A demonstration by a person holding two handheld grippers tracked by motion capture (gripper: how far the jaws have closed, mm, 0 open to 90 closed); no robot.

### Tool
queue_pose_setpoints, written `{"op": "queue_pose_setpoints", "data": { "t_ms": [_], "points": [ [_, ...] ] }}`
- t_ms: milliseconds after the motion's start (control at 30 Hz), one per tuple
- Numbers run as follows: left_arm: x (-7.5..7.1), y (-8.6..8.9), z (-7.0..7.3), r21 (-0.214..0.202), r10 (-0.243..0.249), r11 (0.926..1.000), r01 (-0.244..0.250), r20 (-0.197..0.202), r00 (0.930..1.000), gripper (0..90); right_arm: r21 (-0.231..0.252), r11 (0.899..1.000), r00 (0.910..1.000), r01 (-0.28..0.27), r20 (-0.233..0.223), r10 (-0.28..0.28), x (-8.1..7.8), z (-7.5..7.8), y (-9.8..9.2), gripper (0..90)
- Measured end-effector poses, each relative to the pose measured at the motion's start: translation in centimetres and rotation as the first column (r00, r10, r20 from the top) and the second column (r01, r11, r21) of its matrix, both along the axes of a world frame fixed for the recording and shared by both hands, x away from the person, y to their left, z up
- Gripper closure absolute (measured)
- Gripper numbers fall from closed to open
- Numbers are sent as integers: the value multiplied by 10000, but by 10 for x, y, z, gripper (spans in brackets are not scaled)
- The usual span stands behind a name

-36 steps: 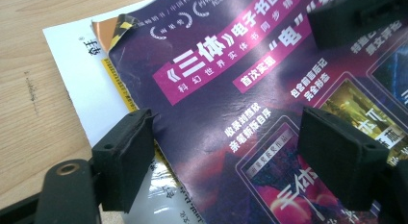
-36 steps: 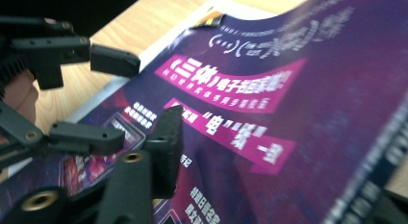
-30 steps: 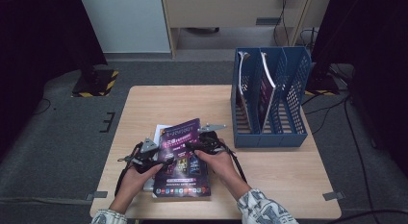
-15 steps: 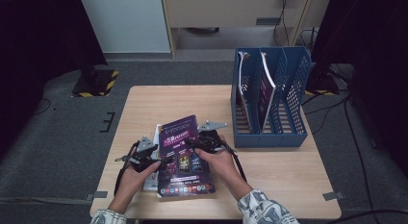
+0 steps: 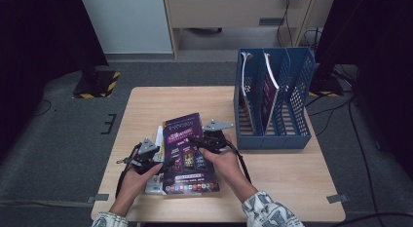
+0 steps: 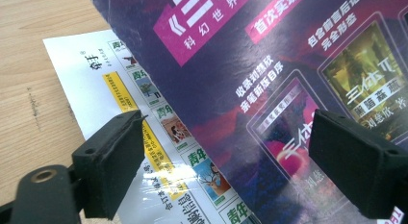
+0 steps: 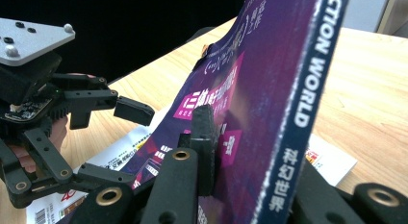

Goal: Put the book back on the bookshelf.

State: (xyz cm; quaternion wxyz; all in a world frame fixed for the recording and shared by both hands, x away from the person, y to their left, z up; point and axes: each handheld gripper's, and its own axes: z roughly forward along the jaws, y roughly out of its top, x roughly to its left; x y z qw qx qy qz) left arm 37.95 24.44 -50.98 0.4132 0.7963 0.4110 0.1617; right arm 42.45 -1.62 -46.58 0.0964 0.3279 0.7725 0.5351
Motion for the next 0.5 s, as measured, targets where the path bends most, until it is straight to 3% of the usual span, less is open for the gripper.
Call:
{"op": "queue_pose_setpoints", "data": {
  "t_ms": [500],
  "points": [
    [0,-1,0,-112,-10,9999,8,-166,9999,57,21,10000,9989,50,474,-51,-2,8,-2,797]
  ]
}}
